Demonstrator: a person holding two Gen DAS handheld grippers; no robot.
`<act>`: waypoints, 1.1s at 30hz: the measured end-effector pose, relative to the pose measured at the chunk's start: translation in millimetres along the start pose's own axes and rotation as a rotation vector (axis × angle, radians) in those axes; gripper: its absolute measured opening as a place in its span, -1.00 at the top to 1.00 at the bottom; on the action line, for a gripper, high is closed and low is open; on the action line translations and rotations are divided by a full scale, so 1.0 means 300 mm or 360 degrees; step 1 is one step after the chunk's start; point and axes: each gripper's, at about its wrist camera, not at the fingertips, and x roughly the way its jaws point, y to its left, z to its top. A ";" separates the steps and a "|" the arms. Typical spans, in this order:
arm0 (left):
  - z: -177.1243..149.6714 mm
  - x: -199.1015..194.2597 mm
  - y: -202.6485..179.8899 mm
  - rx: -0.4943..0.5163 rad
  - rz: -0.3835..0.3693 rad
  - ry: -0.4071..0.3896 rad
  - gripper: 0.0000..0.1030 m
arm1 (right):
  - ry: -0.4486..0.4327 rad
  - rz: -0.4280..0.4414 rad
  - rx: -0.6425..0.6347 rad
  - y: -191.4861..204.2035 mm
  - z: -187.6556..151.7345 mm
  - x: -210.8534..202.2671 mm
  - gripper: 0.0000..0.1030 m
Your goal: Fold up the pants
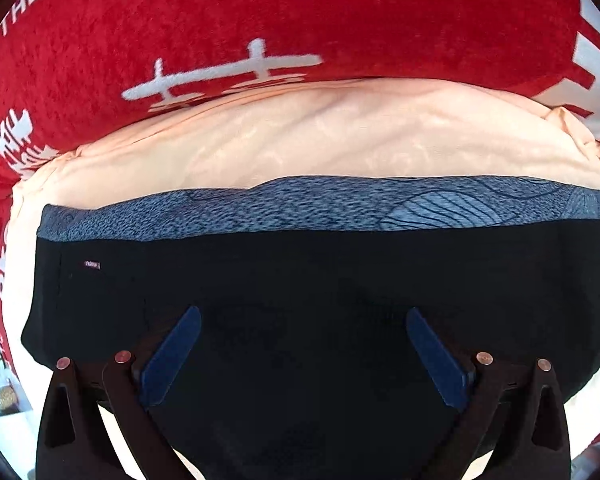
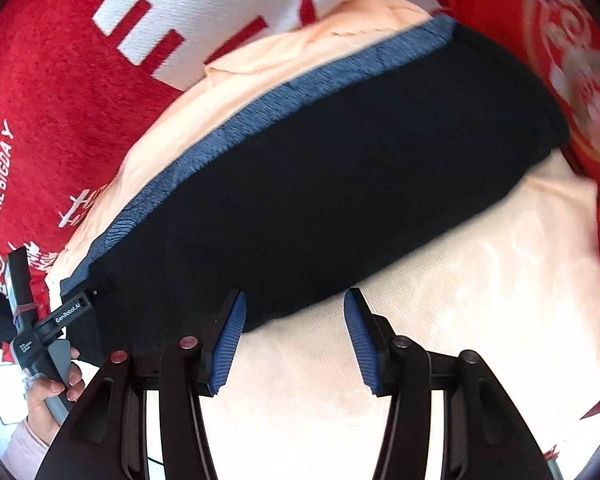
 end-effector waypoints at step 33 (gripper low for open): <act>-0.082 -0.121 -0.664 0.0355 -0.0180 -0.0012 -1.00 | -0.0379 0.0156 0.0338 -0.273 0.124 -0.076 0.79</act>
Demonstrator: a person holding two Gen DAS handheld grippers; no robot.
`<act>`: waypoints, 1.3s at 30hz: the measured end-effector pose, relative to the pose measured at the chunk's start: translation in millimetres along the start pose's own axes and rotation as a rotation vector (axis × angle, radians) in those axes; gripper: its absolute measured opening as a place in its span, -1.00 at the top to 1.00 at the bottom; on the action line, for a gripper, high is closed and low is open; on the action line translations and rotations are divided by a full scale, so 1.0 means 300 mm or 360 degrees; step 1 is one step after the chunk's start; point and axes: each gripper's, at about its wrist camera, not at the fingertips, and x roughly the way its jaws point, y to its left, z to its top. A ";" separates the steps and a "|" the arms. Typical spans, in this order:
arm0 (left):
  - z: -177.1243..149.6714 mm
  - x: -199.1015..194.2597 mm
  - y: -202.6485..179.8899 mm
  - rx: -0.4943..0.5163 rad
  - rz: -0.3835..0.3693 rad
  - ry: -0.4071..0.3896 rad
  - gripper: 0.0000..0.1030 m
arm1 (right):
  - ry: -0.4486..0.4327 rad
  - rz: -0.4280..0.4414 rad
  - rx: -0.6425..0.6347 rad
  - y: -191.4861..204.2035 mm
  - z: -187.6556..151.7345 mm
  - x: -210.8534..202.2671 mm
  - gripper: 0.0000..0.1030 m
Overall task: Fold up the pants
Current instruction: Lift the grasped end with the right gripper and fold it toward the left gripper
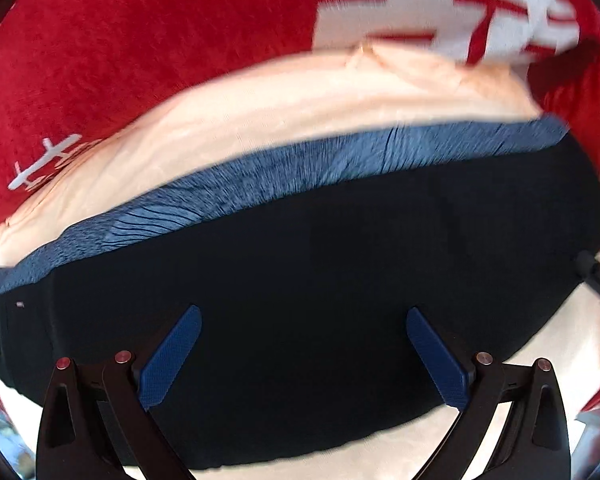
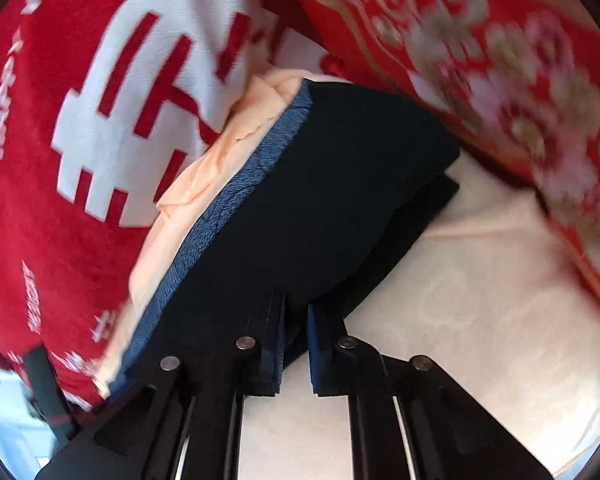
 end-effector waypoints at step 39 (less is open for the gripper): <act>-0.112 0.039 -0.052 0.0044 -0.0140 -0.0249 -0.70 | -0.0299 0.0376 -0.0151 0.080 0.014 -0.117 0.75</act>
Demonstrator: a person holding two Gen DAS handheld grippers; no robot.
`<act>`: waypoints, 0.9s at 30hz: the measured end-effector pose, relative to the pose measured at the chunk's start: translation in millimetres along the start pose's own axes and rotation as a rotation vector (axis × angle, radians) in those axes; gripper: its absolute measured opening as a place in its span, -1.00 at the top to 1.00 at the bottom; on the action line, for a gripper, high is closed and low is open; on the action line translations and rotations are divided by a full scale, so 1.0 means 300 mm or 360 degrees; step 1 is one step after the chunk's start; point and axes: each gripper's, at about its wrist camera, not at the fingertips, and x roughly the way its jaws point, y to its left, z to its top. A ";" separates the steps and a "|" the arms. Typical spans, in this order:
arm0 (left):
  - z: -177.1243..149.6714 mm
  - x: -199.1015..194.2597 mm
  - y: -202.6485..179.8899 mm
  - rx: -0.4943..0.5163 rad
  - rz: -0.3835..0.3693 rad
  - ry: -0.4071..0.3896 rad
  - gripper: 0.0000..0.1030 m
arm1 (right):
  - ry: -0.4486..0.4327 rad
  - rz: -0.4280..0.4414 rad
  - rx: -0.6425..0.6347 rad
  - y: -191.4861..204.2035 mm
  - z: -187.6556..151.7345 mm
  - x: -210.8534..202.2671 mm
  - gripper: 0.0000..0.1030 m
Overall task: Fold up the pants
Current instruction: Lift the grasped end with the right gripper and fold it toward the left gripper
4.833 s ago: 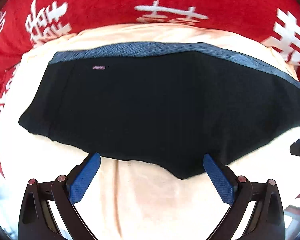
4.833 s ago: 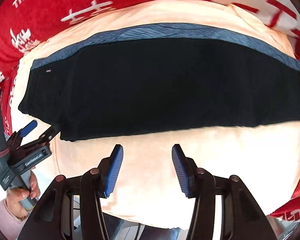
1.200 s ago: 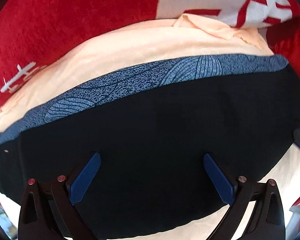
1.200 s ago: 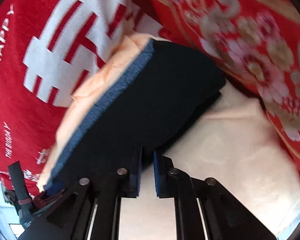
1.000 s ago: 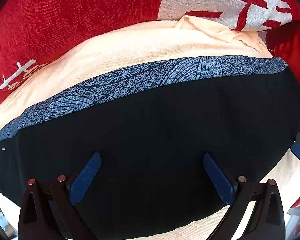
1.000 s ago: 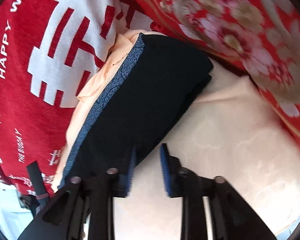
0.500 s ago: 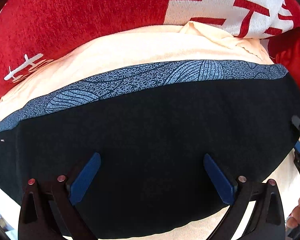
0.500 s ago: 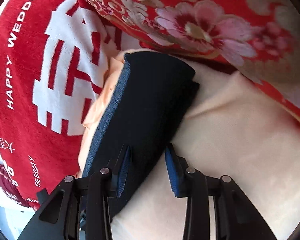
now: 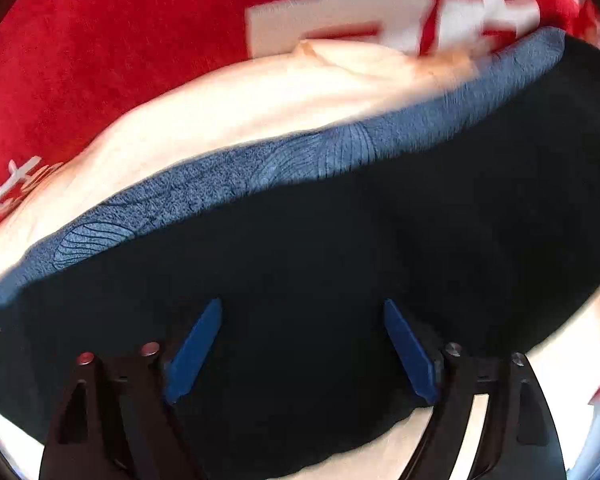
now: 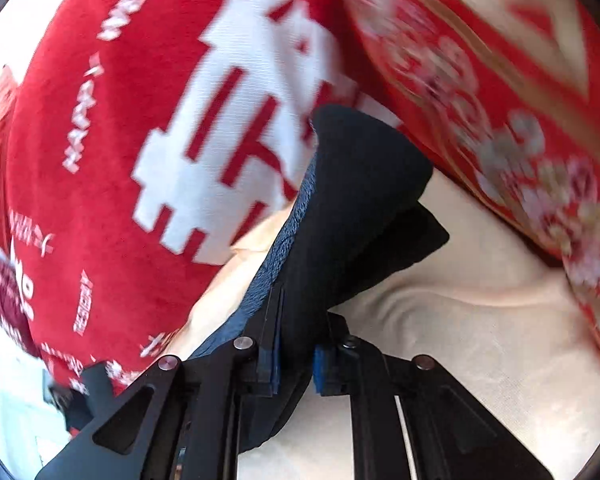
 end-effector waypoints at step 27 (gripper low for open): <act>-0.456 -0.306 1.190 -0.0629 0.0399 0.0149 -0.72 | 0.0466 -0.0879 -0.1939 0.912 -0.994 0.599 0.62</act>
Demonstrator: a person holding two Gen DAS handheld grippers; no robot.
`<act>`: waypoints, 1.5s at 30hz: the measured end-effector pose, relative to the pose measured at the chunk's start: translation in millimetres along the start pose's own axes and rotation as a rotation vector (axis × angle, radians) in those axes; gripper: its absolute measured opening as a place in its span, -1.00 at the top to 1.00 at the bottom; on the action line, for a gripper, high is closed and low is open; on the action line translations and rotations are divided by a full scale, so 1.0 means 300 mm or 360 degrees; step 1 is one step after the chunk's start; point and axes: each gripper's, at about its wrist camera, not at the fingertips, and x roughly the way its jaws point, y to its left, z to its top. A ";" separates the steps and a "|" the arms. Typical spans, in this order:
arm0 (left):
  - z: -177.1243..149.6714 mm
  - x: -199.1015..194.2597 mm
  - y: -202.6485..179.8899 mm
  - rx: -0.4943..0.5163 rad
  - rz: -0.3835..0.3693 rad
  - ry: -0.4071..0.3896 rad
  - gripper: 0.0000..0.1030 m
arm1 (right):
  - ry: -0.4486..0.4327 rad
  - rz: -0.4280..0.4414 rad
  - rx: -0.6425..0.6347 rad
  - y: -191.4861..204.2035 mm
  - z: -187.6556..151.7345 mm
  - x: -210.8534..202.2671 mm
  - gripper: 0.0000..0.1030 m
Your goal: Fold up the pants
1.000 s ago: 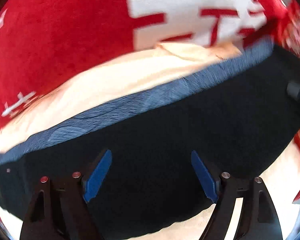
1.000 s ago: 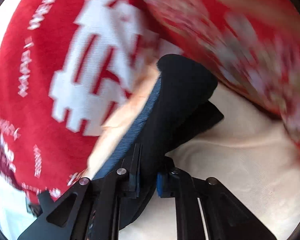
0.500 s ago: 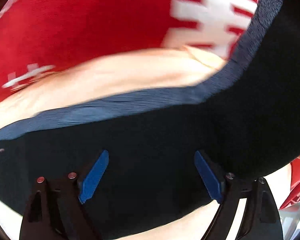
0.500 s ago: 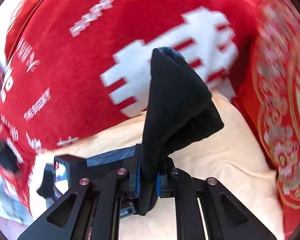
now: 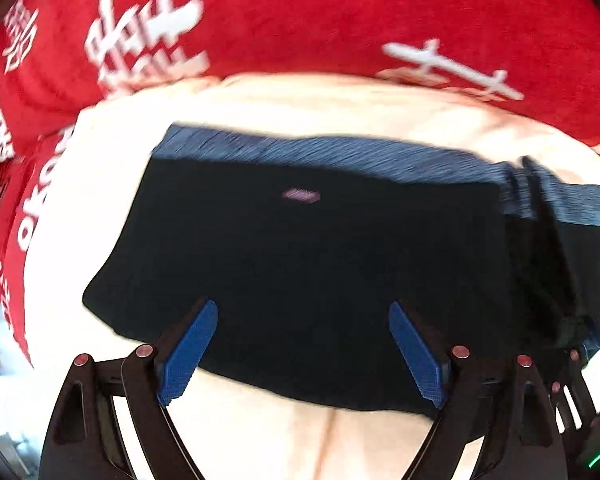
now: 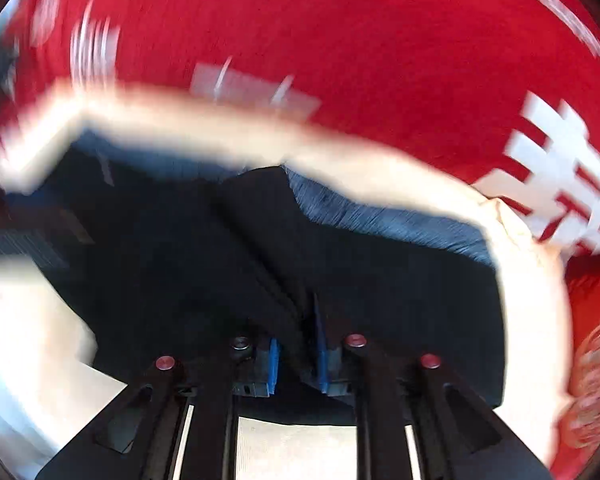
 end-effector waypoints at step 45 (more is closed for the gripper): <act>-0.017 0.117 -0.243 0.0073 -0.0109 0.0035 -0.96 | 0.0260 0.1734 0.1947 -0.329 -0.282 0.151 -0.11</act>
